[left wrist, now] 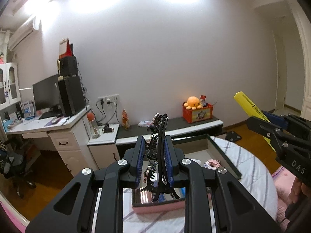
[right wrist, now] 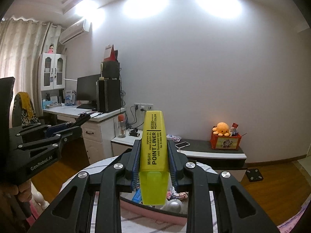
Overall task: Organize rigid objects
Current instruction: 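Lift the hair clip with the left tool while the right tool carries the highlighter over the box, then release the hair clip and highlighter into the pink box with both tools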
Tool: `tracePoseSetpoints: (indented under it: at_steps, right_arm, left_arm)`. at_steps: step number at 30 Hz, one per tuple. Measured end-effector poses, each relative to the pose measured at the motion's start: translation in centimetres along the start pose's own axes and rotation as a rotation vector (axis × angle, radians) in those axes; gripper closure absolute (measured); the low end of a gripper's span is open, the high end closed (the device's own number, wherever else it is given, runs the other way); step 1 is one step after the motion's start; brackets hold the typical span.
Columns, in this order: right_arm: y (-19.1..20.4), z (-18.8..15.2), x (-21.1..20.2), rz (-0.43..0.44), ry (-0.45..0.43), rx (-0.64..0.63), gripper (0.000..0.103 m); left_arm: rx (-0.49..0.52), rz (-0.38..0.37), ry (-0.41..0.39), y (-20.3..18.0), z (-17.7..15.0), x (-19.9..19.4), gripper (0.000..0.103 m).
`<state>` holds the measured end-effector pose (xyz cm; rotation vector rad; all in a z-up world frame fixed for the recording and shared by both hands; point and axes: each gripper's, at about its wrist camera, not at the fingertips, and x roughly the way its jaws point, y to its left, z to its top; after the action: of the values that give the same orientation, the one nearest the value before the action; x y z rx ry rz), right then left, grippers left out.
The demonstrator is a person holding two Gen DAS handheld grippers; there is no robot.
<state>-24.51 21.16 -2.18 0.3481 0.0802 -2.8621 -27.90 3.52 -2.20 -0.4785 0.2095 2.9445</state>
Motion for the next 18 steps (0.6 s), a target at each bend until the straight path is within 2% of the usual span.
tracePoseSetpoints:
  at_steps: [6, 11, 18]
  right_arm:
    - [-1.6, -1.8, 5.9, -0.003, 0.100, 0.014, 0.076]
    - [-2.8, -5.1, 11.8, 0.006, 0.244, 0.042, 0.076]
    - [-3.7, -8.1, 16.1, -0.004, 0.351, 0.048, 0.076]
  left_arm:
    - [-0.001, -0.029, 0.110, -0.2, -1.5, 7.2, 0.083]
    - [0.003, -0.051, 0.238, -0.6, -4.4, 13.0, 0.083]
    - [-0.005, -0.066, 0.347, -1.0, -6.9, 17.2, 0.083]
